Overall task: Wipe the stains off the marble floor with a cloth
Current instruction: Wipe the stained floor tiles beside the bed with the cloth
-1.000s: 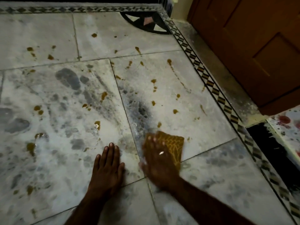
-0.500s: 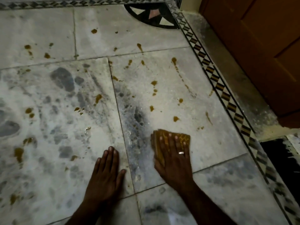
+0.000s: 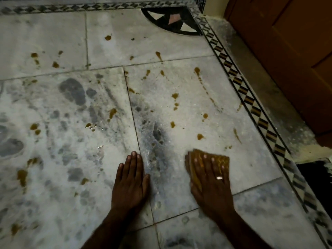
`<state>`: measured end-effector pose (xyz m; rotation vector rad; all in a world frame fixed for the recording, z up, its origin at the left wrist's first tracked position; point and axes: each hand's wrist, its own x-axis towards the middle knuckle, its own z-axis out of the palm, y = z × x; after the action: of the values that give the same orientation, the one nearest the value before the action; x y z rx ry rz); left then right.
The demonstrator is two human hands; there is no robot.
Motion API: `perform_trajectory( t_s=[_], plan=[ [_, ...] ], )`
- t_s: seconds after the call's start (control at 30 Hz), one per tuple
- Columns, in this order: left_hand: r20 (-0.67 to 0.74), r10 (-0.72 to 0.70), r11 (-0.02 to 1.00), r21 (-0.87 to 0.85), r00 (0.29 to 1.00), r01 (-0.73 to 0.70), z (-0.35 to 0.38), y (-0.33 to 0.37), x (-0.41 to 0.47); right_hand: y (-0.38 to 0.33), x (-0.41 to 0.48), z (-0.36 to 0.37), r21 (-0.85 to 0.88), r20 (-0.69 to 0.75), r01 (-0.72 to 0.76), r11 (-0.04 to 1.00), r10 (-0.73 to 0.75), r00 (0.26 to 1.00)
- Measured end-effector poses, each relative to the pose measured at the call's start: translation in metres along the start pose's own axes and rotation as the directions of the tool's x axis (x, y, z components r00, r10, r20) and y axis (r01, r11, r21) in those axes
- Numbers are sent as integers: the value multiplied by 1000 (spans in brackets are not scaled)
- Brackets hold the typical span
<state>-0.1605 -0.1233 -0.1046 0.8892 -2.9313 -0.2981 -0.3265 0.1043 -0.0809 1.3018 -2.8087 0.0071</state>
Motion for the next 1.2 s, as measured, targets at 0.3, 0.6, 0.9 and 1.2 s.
perform_trajectory(
  t_s=[0.3, 0.6, 0.9, 1.2],
  plan=[
    [-6, 7, 986, -165, 1000, -8, -2, -9, 8, -93, 54, 2, 88, -18, 383, 920, -383, 924],
    [22, -61, 995, -73, 998, 63, 4, 5, 12, -27, 56, 3, 39, -55, 88, 995, -86, 995],
    [-68, -52, 997, -66, 996, 48, 13, 14, 33, 24, -30, 4, 18, -137, 111, 994, -107, 985],
    [-93, -62, 997, -51, 994, 57, 11, 20, 31, 38, 119, 7, 91, 21, -223, 971, 222, 975]
  ],
)
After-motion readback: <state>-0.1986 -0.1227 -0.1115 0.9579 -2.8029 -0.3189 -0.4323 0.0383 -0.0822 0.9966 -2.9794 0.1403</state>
